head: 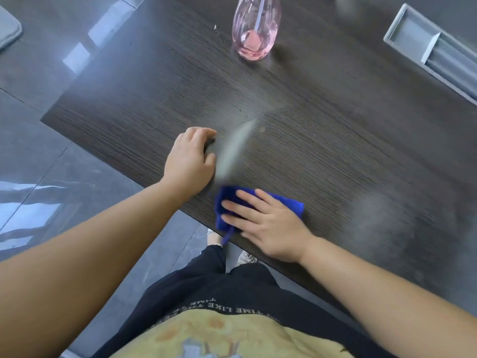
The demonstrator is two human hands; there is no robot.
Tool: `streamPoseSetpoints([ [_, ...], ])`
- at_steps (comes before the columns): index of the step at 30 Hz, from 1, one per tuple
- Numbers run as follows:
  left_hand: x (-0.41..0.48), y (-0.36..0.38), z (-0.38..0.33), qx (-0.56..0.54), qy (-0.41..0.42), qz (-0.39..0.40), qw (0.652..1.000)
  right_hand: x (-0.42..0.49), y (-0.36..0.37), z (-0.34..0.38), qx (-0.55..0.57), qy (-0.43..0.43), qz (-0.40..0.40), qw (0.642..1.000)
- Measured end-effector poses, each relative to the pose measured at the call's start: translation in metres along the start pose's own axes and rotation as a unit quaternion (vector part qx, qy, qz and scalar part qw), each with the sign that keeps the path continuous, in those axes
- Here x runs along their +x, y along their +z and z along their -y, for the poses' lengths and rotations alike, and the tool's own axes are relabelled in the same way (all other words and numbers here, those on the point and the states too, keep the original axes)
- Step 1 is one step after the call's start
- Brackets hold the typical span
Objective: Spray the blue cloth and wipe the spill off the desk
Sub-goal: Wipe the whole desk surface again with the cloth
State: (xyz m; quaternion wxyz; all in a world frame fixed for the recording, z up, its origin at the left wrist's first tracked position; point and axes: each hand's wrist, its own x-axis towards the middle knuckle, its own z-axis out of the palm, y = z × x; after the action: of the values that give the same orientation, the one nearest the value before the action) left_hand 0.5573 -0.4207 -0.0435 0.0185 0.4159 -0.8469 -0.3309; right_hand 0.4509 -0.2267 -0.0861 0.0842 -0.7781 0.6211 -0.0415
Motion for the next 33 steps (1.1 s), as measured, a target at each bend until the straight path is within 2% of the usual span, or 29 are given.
streamPoseSetpoints([
  [2, -0.002, 0.004, -0.003, 0.043, 0.028, 0.017, 0.999, -0.021, -0.005, -0.036, -0.032, 0.020, -0.006, 0.999],
  [3, -0.003, 0.007, -0.004, 0.058, 0.032, 0.026, 0.997, -0.022, -0.006, -0.054, -0.043, 0.067, -0.013, 0.997],
  [5, -0.005, 0.013, -0.006, 0.070, 0.020, 0.033, 0.997, 0.000, -0.010, -0.066, -0.037, 0.232, -0.043, 0.971],
  [6, -0.007, 0.016, -0.009, 0.070, 0.013, 0.031, 0.997, 0.018, -0.010, -0.059, -0.032, 0.323, -0.064, 0.944],
  [7, -0.008, 0.018, -0.013, 0.070, 0.008, 0.029, 0.997, 0.035, -0.008, -0.046, -0.032, 0.392, -0.086, 0.915],
  [8, -0.009, 0.020, -0.017, 0.072, 0.001, 0.026, 0.997, 0.047, -0.005, -0.029, -0.027, 0.418, -0.094, 0.903],
  [9, -0.010, 0.023, -0.021, 0.074, -0.005, 0.025, 0.997, 0.050, -0.002, -0.013, -0.024, 0.396, -0.089, 0.914],
  [11, -0.008, 0.027, -0.031, 0.078, 0.001, 0.025, 0.997, 0.028, 0.000, 0.000, -0.020, 0.246, -0.043, 0.968],
  [13, -0.003, 0.030, -0.043, 0.079, 0.022, 0.032, 0.996, -0.013, -0.003, -0.018, -0.009, 0.106, -0.019, 0.994],
  [14, 0.000, 0.031, -0.048, 0.078, 0.031, 0.039, 0.996, -0.031, -0.005, -0.035, -0.006, 0.084, -0.008, 0.996],
  [16, 0.009, 0.035, -0.063, 0.079, 0.048, 0.054, 0.994, -0.062, -0.010, -0.076, -0.039, 0.156, -0.014, 0.987],
  [18, 0.015, 0.038, -0.073, 0.086, 0.057, 0.063, 0.993, -0.068, -0.020, -0.113, -0.030, 0.325, -0.031, 0.945],
  [20, 0.020, 0.043, -0.081, 0.097, 0.057, 0.075, 0.991, -0.046, -0.028, -0.129, 0.003, 0.520, -0.067, 0.852],
  [21, 0.021, 0.045, -0.082, 0.107, 0.055, 0.079, 0.990, -0.026, -0.028, -0.126, 0.016, 0.587, -0.083, 0.805],
  [22, 0.021, 0.046, -0.083, 0.122, 0.052, 0.079, 0.988, -0.007, -0.027, -0.117, 0.029, 0.615, -0.089, 0.783],
  [23, 0.022, 0.046, -0.081, 0.133, 0.053, 0.073, 0.987, 0.007, -0.024, -0.104, 0.028, 0.594, -0.095, 0.798],
  [24, 0.022, 0.045, -0.079, 0.142, 0.057, 0.066, 0.986, 0.014, -0.019, -0.090, 0.022, 0.521, -0.100, 0.847],
  [26, 0.023, 0.043, -0.075, 0.147, 0.066, 0.061, 0.985, 0.001, -0.013, -0.073, -0.012, 0.305, -0.058, 0.951],
  [27, 0.022, 0.042, -0.073, 0.146, 0.069, 0.066, 0.985, -0.014, -0.014, -0.078, -0.021, 0.204, -0.029, 0.978],
  [29, 0.024, 0.039, -0.072, 0.159, 0.077, 0.084, 0.981, -0.035, -0.025, -0.118, -0.032, 0.081, -0.003, 0.996],
  [30, 0.025, 0.037, -0.073, 0.175, 0.085, 0.093, 0.976, -0.038, -0.028, -0.143, -0.054, 0.075, -0.012, 0.996],
  [31, 0.026, 0.034, -0.073, 0.196, 0.095, 0.108, 0.970, -0.037, -0.033, -0.167, -0.066, 0.115, -0.018, 0.991],
  [32, 0.027, 0.032, -0.074, 0.216, 0.104, 0.122, 0.963, -0.030, -0.039, -0.188, -0.057, 0.195, -0.011, 0.979],
  [33, 0.028, 0.030, -0.074, 0.236, 0.110, 0.135, 0.956, -0.019, -0.043, -0.203, -0.037, 0.301, -0.013, 0.953],
])
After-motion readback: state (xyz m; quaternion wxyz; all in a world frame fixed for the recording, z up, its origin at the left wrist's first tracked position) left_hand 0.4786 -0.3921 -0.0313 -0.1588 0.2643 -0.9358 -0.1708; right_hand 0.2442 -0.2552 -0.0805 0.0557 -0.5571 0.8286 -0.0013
